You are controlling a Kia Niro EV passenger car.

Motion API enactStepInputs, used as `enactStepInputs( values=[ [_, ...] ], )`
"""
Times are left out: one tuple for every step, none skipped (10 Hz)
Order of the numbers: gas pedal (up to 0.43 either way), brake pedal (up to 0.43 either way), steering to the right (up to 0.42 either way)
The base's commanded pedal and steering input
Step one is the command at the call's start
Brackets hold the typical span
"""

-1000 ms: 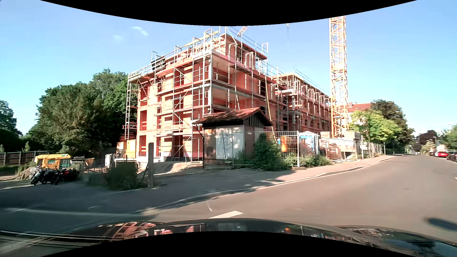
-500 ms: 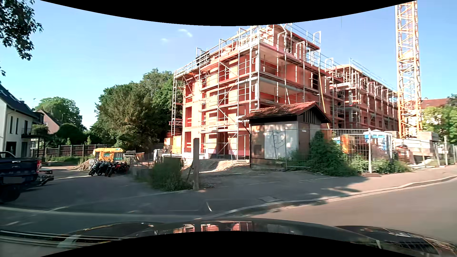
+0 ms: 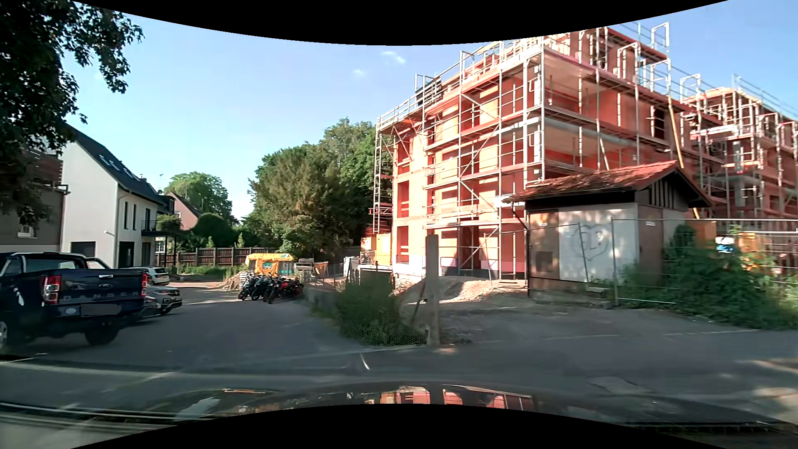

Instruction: Follow the waypoints while adhering to traffic rules and regulations

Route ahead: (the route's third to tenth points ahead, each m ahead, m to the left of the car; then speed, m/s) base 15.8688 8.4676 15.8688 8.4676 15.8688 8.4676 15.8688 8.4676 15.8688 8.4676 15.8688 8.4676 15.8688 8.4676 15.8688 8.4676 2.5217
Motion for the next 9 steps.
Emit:
enactStepInputs(
  values=[
    [0.0, 0.171, -0.598],
    [0.0, 0.189, -0.58],
    [0.0, 0.201, -0.553],
    [0.0, 0.213, -0.532],
    [0.0, 0.213, -0.517],
    [0.0, 0.213, -0.5],
    [0.0, 0.189, -0.475],
    [0.0, 0.128, -0.442],
    [0.0, 0.116, -0.41]
  ],
)
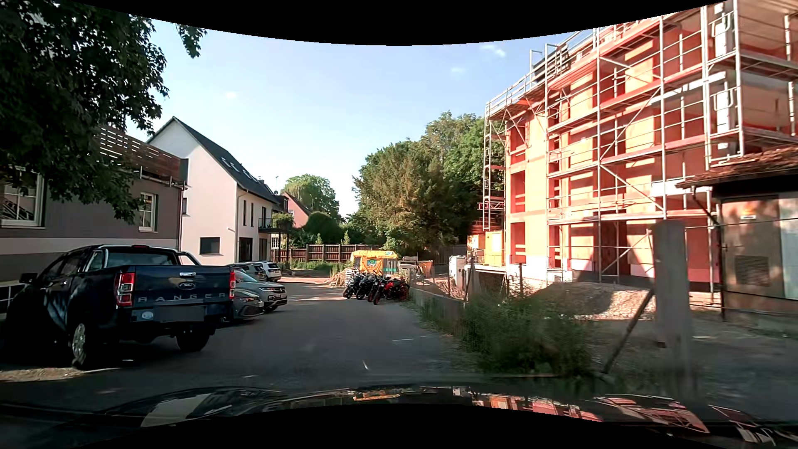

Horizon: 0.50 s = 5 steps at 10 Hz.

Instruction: Follow the waypoints while adhering to traffic rules and regulations

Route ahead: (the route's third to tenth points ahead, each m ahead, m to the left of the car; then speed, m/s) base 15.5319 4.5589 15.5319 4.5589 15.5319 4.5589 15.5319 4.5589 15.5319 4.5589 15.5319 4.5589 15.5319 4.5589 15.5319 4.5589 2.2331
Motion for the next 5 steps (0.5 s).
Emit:
enactStepInputs(
  values=[
    [0.0, 0.116, -0.372],
    [0.0, 0.116, -0.321],
    [0.0, 0.116, -0.278],
    [0.0, 0.091, -0.219],
    [0.0, 0.073, -0.163]
  ],
)
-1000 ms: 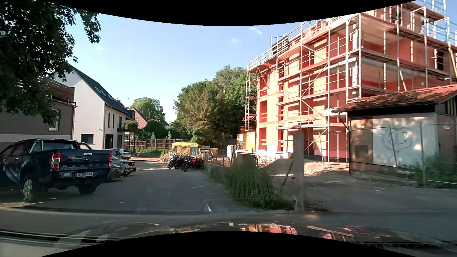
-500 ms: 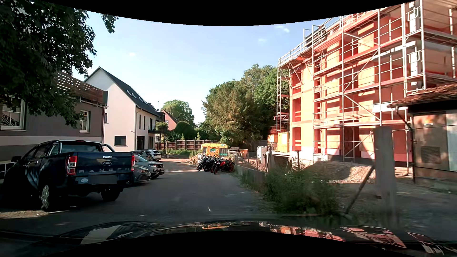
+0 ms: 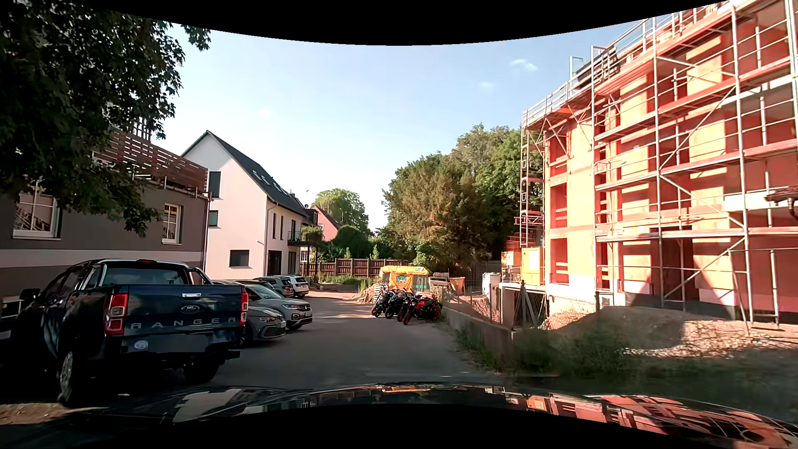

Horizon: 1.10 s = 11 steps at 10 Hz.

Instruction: Follow the waypoints while adhering to traffic rules and regulations

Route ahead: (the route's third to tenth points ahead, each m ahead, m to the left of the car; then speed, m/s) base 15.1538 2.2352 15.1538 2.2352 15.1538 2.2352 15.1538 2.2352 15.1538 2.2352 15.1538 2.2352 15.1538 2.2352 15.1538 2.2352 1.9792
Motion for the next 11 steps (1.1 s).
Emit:
enactStepInputs(
  values=[
    [0.0, 0.067, -0.123],
    [0.0, 0.067, -0.093],
    [0.0, 0.061, -0.076],
    [0.0, 0.049, -0.072],
    [0.0, 0.049, -0.064],
    [0.0, 0.049, -0.058],
    [0.0, 0.03, -0.053],
    [0.0, 0.049, -0.047],
    [0.0, 0.061, -0.044],
    [0.0, 0.073, -0.042],
    [0.0, 0.091, -0.04]
  ],
)
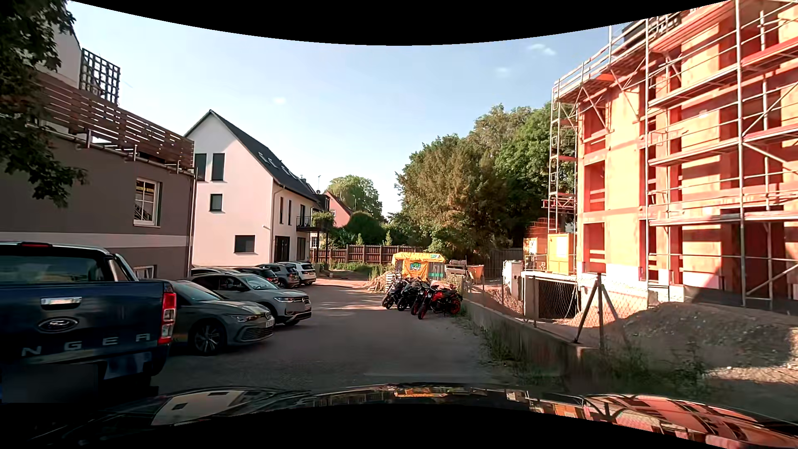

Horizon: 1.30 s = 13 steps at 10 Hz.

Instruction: Follow the waypoints while adhering to traffic rules and regulations

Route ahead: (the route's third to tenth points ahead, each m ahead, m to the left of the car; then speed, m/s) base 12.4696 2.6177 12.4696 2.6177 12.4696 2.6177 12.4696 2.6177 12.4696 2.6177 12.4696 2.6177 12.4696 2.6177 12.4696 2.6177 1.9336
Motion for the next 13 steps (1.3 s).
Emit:
enactStepInputs(
  values=[
    [0.0, 0.11, -0.031],
    [0.0, 0.122, -0.015],
    [0.0, 0.134, 0.0],
    [0.0, 0.146, 0.019],
    [0.0, 0.152, 0.029],
    [0.0, 0.159, 0.032],
    [0.0, 0.171, 0.033],
    [0.0, 0.177, 0.035],
    [0.0, 0.183, 0.041],
    [0.0, 0.195, 0.046],
    [0.0, 0.207, 0.048],
    [0.0, 0.213, 0.05],
    [0.0, 0.213, 0.045]
  ],
)
